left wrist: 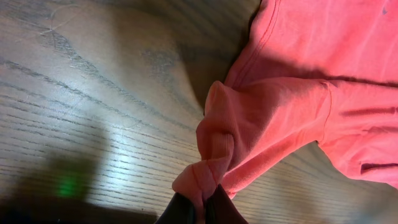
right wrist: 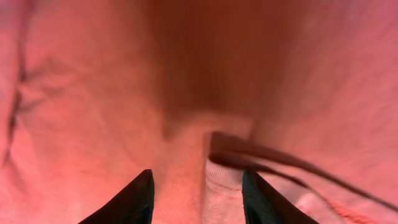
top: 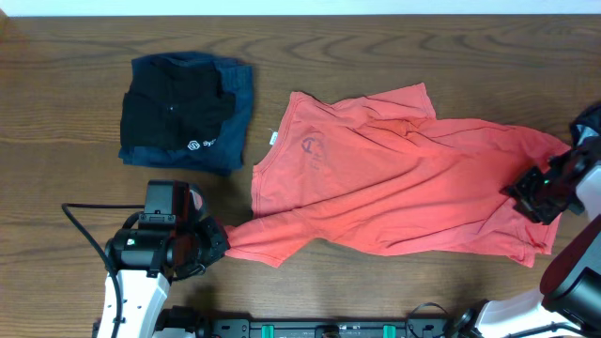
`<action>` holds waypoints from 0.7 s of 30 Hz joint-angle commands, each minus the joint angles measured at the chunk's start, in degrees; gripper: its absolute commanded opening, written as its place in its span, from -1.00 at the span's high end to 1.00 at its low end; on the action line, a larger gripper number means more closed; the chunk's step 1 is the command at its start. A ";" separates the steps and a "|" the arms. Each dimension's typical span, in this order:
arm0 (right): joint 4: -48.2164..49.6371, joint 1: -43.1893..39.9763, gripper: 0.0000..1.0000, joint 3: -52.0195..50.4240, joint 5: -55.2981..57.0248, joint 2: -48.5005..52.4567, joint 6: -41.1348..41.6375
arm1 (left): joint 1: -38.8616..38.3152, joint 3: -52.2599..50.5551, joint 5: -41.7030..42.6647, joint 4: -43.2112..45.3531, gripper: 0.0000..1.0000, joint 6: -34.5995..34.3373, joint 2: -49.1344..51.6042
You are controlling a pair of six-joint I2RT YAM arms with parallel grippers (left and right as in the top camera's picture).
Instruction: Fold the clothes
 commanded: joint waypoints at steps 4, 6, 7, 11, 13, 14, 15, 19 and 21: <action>0.28 0.48 0.18 -0.72 1.57 0.26 2.86 | -0.02 0.92 -0.50 -0.37 0.88 0.55 0.00; -0.31 0.48 0.21 -0.72 2.43 0.26 2.91 | -0.02 0.92 -0.50 -0.26 0.88 0.52 0.00; -0.33 0.48 0.26 -0.72 3.23 0.26 3.13 | -0.02 0.92 -0.50 -0.26 0.88 0.55 0.00; -0.28 0.48 0.30 -0.85 5.84 0.26 3.96 | -0.02 0.92 -0.50 -0.26 0.88 0.55 0.00; -0.15 0.48 0.30 -1.05 5.84 0.26 3.96 | -0.02 0.92 -0.52 -0.24 0.88 0.55 0.00; -0.04 0.48 0.30 -1.11 5.84 0.26 3.96 | -0.02 0.92 -0.52 -0.24 0.88 0.55 0.00; 0.00 0.48 0.30 -1.14 5.84 0.26 3.96 | -0.02 0.92 -0.52 -0.22 0.88 0.55 0.00; 1.22 0.48 0.36 -2.10 5.81 0.26 4.39 | -0.02 0.92 -0.52 -0.07 0.89 0.55 0.00; 2.91 0.48 0.51 -3.37 5.77 0.26 4.87 | -0.02 0.92 -0.52 0.15 0.88 0.55 0.00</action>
